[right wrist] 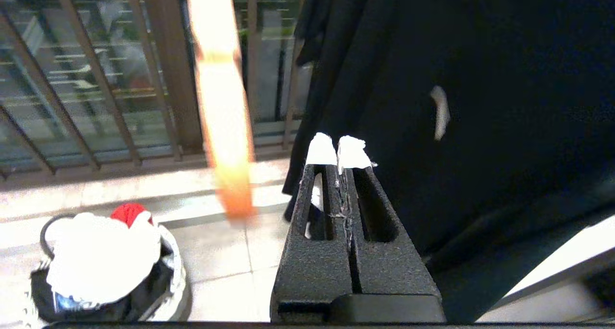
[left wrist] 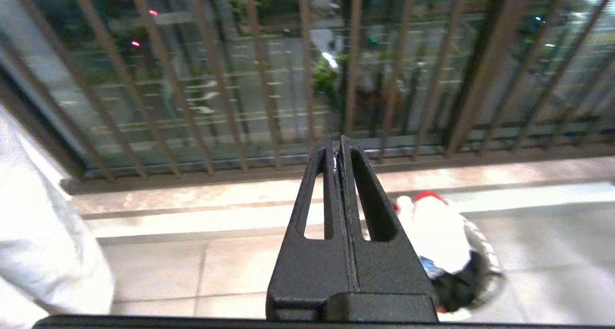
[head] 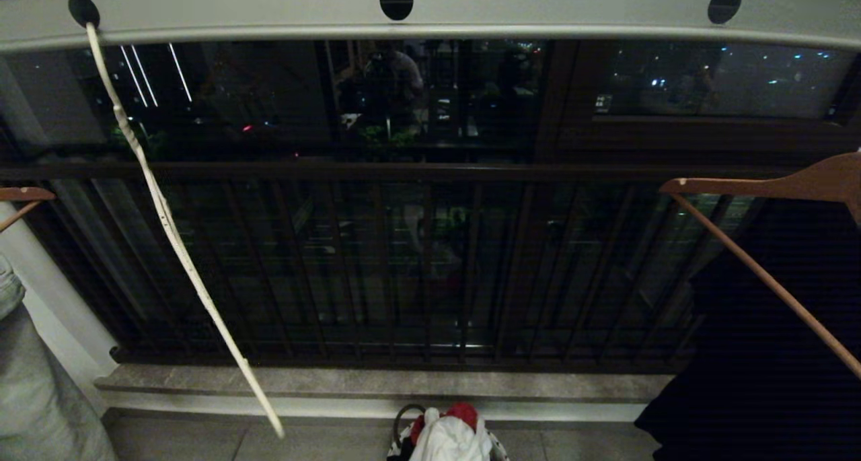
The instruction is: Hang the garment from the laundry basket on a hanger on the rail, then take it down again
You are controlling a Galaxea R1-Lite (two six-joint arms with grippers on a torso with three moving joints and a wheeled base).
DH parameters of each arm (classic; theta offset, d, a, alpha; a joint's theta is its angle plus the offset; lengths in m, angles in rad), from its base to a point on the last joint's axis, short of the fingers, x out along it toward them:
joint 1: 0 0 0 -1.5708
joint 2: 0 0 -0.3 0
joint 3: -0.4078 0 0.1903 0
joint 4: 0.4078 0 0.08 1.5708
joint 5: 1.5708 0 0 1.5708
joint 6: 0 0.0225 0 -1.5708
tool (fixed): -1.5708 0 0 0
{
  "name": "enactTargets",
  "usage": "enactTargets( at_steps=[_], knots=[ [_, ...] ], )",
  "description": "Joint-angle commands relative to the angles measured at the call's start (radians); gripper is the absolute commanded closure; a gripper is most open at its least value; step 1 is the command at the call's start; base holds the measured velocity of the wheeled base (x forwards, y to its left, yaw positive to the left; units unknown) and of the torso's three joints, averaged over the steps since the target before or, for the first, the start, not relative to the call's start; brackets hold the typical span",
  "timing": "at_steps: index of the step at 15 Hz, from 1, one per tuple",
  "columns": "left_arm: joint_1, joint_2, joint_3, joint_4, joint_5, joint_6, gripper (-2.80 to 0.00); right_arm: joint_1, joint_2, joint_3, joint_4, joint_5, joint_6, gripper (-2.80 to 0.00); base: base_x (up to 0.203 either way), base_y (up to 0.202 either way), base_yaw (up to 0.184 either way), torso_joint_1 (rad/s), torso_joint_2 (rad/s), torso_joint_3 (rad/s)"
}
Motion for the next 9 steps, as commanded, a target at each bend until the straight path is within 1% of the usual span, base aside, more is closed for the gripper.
enactTargets(
  at_steps=[1,2,3,4,5,7,8,9],
  knots=[
    [0.001,-0.026,0.125,-0.118,0.017,0.022,0.00,-0.003,-0.086,0.044,0.000,0.039,0.000,0.00,0.000,0.000,0.000,0.000,0.00,0.000],
    [0.001,-0.027,0.170,-0.156,0.021,0.049,0.00,-0.003,-0.124,0.058,-0.002,0.083,0.002,0.00,0.000,0.000,0.000,0.000,0.00,0.000],
    [0.001,-0.027,0.218,-0.186,0.024,0.079,0.00,-0.004,-0.146,0.094,-0.019,0.144,0.010,0.00,0.000,0.000,0.000,0.000,0.00,0.000],
    [0.001,-0.027,0.256,-0.207,0.037,0.105,0.00,-0.004,-0.145,0.136,-0.065,0.177,0.028,0.00,0.000,0.000,0.000,0.000,0.00,0.000],
    [0.001,-0.027,0.261,-0.214,0.047,0.108,0.00,-0.004,-0.144,0.181,-0.108,0.206,0.035,0.00,0.000,0.000,0.000,0.000,0.00,0.000],
    [0.001,-0.027,0.261,-0.214,0.047,0.106,0.00,-0.004,-0.143,0.273,-0.217,0.259,0.029,0.00,0.000,0.000,0.000,0.000,0.00,0.000],
    [0.001,-0.027,0.261,-0.214,0.047,0.105,0.00,-0.004,-0.143,0.304,-0.255,0.283,0.022,0.00,0.000,0.000,0.000,0.000,0.00,0.000],
    [0.001,-0.027,0.261,-0.216,0.049,0.103,0.00,-0.004,-0.143,0.316,-0.282,0.290,0.013,0.00,0.000,0.000,0.000,0.000,0.00,0.000]
  ],
)
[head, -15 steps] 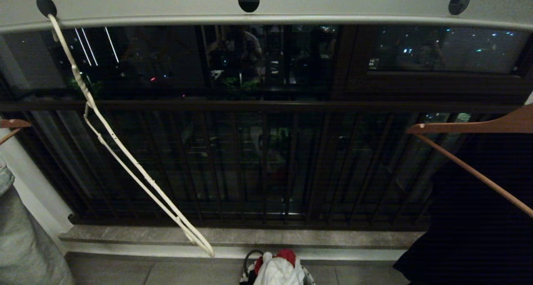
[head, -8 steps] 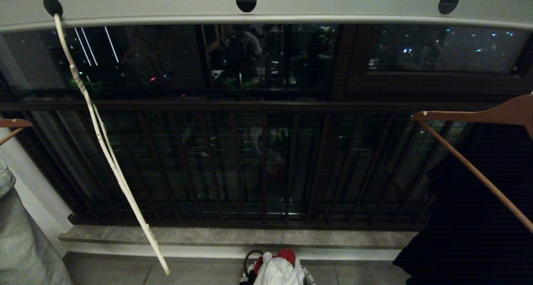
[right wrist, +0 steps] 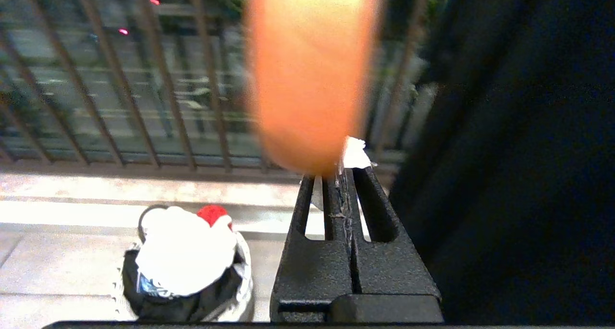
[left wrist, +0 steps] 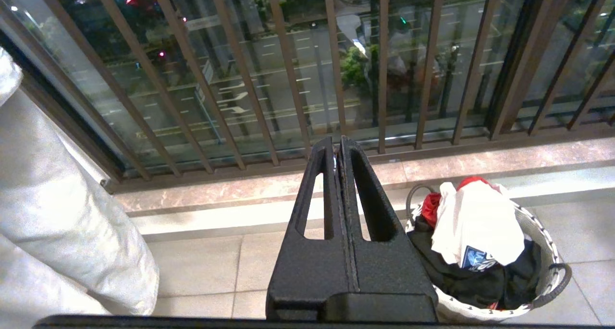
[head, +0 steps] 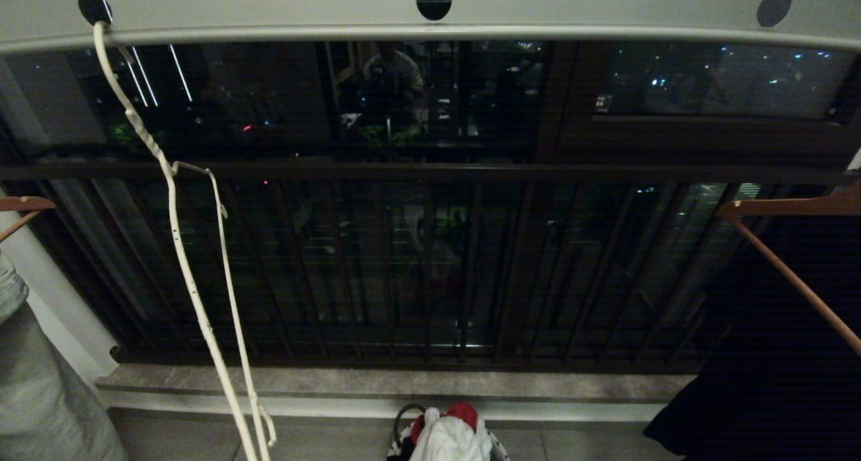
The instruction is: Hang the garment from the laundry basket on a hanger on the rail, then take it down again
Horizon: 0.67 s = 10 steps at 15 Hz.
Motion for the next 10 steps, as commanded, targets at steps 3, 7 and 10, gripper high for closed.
enactTargets(
  at_steps=[3,7,10],
  knots=[
    [0.000,-0.001,0.004,0.005,0.007,-0.061,0.00,0.001,-0.004,0.025,-0.016,0.012,-0.001,0.00,0.000,0.000,0.000,0.000,0.00,0.000],
    [0.000,-0.001,0.004,0.003,0.032,-0.124,0.00,-0.001,-0.004,0.025,-0.017,0.011,0.017,0.00,0.000,0.000,0.000,0.000,0.00,0.000],
    [0.000,-0.001,0.005,0.003,0.044,-0.138,0.00,0.001,-0.004,0.025,-0.017,0.011,0.018,0.00,0.000,0.000,0.000,0.000,0.00,0.000]
  ],
)
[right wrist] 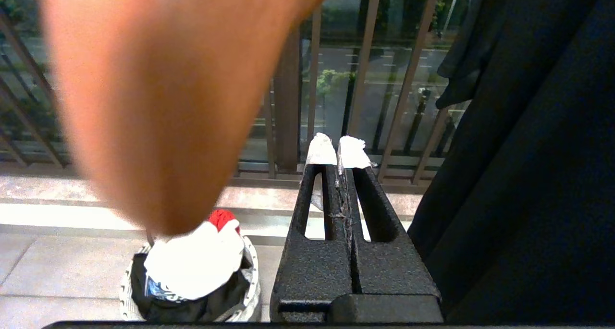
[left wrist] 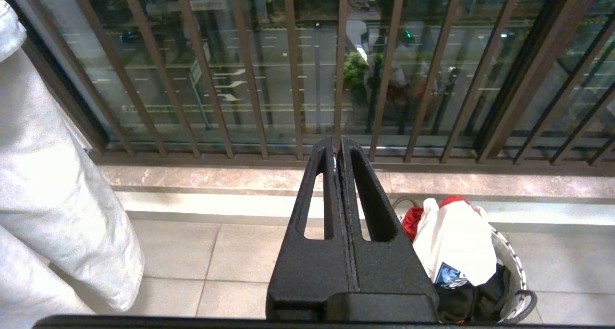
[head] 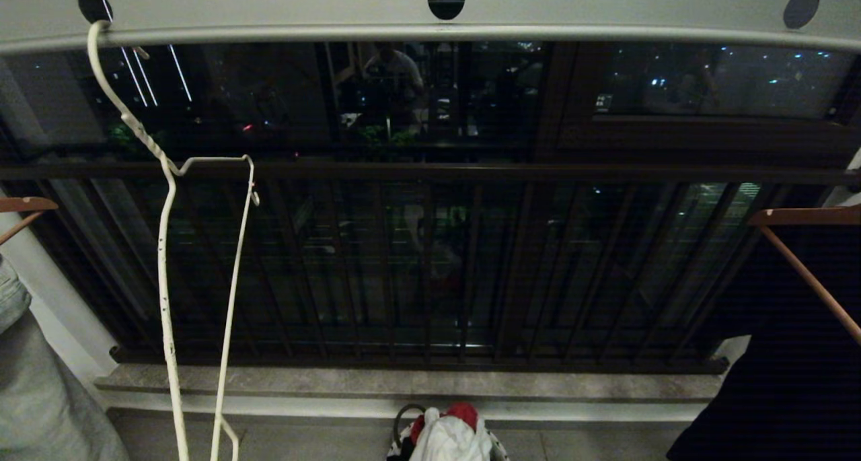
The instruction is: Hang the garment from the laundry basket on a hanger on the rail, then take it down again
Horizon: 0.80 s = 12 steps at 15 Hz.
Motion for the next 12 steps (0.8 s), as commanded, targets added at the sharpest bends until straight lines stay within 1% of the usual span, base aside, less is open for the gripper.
enactTargets(
  at_steps=[1,12],
  knots=[
    [0.000,-0.001,0.000,0.002,0.002,-0.002,0.00,0.001,0.001,0.000,0.000,-0.001,-0.001,0.00,0.000,0.000,0.000,0.000,0.00,0.000],
    [0.000,-0.001,0.001,0.002,0.002,-0.006,0.00,0.000,0.001,0.000,0.000,-0.001,-0.001,0.00,0.000,0.000,0.000,0.000,0.00,0.000]
  ],
)
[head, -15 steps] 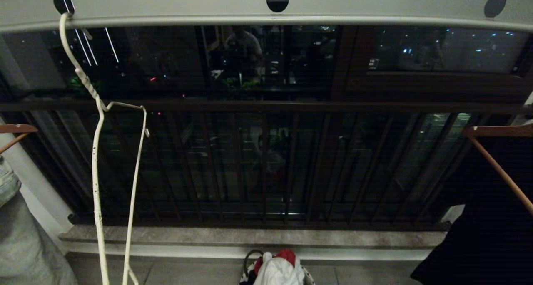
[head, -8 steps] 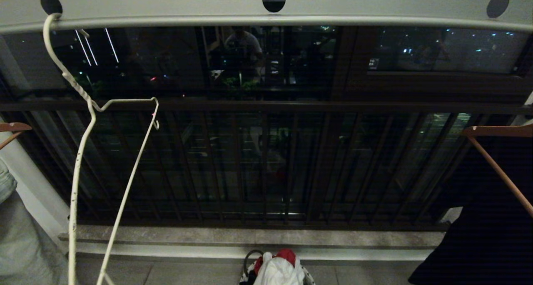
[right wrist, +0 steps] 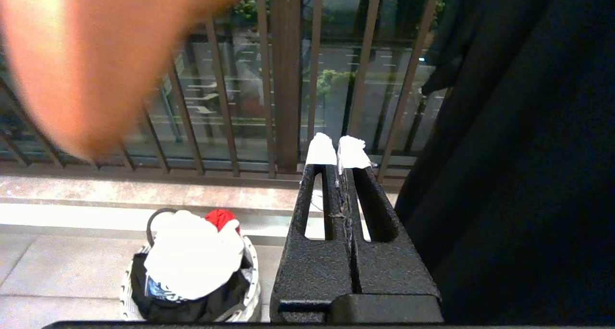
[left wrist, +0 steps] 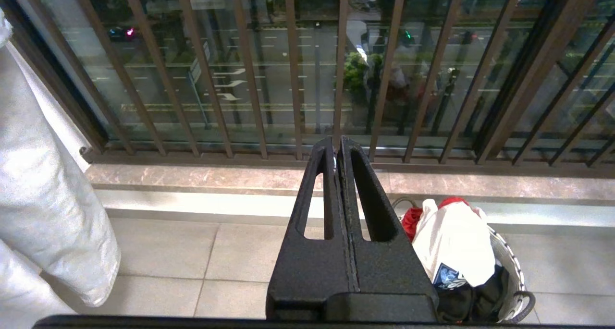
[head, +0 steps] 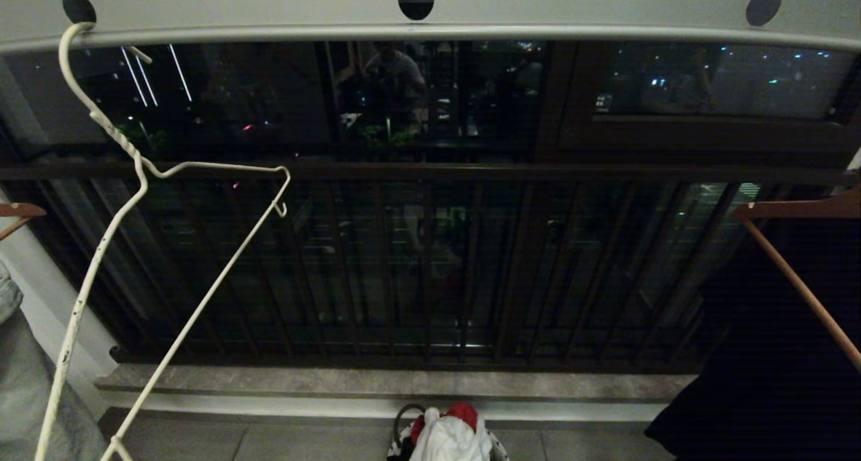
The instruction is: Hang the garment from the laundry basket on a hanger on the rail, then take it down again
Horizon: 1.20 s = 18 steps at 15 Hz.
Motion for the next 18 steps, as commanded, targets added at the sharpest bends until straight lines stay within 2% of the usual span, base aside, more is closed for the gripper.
enactTargets(
  at_steps=[1,18],
  knots=[
    [0.000,0.000,-0.001,0.000,0.000,0.000,0.00,-0.001,0.001,0.000,0.000,0.000,0.000,0.00,0.000,0.000,0.000,0.000,0.00,0.000],
    [0.000,0.000,0.000,0.000,0.000,0.000,0.00,0.001,0.001,0.000,-0.002,-0.003,0.020,0.00,0.000,0.000,0.000,0.000,0.00,0.000]
  ],
)
